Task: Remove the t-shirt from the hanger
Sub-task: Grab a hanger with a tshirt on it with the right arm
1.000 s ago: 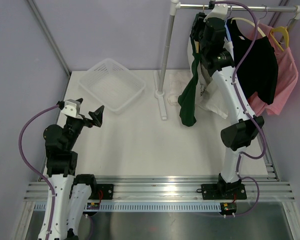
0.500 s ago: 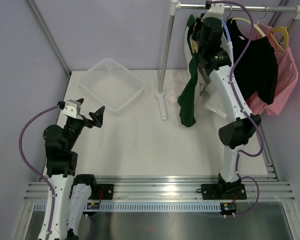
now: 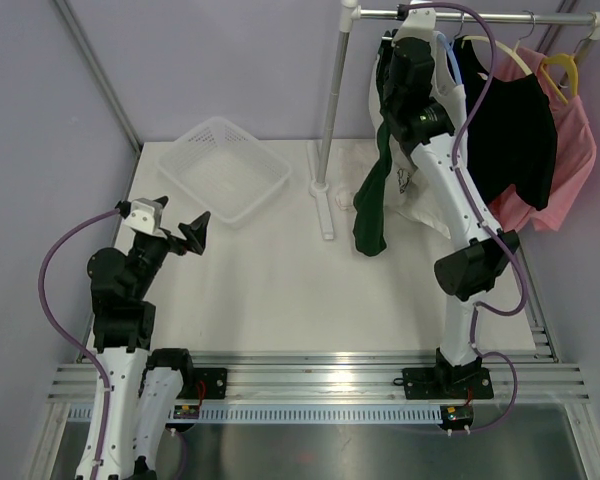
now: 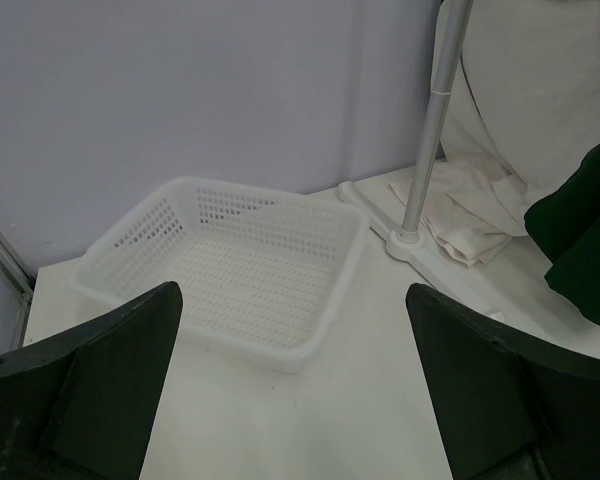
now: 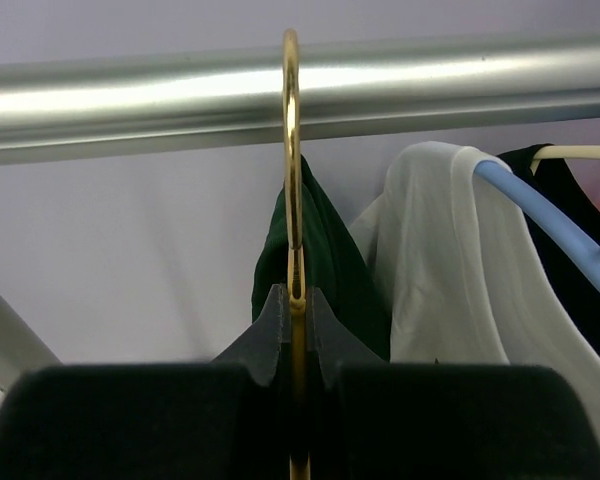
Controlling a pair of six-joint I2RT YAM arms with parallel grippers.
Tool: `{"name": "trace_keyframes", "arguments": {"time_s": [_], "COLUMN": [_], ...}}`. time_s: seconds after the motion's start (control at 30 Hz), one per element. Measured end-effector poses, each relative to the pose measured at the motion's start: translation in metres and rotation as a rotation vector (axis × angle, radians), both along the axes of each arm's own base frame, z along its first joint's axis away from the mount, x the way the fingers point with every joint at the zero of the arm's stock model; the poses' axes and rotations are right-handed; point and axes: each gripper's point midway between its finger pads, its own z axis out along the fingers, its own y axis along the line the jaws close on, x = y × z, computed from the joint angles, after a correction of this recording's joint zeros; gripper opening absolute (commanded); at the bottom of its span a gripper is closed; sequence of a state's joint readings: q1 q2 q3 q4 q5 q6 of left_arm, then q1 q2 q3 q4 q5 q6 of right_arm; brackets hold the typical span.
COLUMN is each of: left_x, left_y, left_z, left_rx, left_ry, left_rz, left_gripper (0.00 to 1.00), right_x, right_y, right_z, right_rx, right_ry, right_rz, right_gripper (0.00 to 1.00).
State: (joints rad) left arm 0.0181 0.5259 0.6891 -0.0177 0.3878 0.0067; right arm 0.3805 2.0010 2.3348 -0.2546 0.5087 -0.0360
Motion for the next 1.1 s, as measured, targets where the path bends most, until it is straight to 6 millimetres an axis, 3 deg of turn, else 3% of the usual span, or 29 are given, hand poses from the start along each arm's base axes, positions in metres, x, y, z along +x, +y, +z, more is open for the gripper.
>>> {"name": "trace_keyframes", "arguments": {"time_s": [0.2, 0.5, 0.83, 1.1], "left_x": [0.006, 0.015, 0.016, 0.013], "left_y": [0.0, -0.002, -0.003, -0.005], "left_z": [-0.005, -0.016, -0.017, -0.014], "left_rx": [0.0, -0.021, -0.023, -0.021], "left_ry": [0.02, 0.07, 0.077, 0.063], "left_rz": [-0.002, -0.013, -0.015, -0.027], "left_gripper": [0.99, 0.99, 0.99, 0.99], "right_x": [-0.015, -0.031, -0.042, -0.068], "right_y": [-0.003, -0.013, -0.01, -0.011], "right_z": [0.008, 0.043, 0.027, 0.05], "right_rx": [-0.031, -0.072, -0.091, -0.039], "right_ry": [-0.002, -0.087, -0.055, -0.094], "right_rz": [0.001, -0.017, 0.033, 0.081], "right_gripper": [0.0, 0.0, 0.0, 0.0]}}
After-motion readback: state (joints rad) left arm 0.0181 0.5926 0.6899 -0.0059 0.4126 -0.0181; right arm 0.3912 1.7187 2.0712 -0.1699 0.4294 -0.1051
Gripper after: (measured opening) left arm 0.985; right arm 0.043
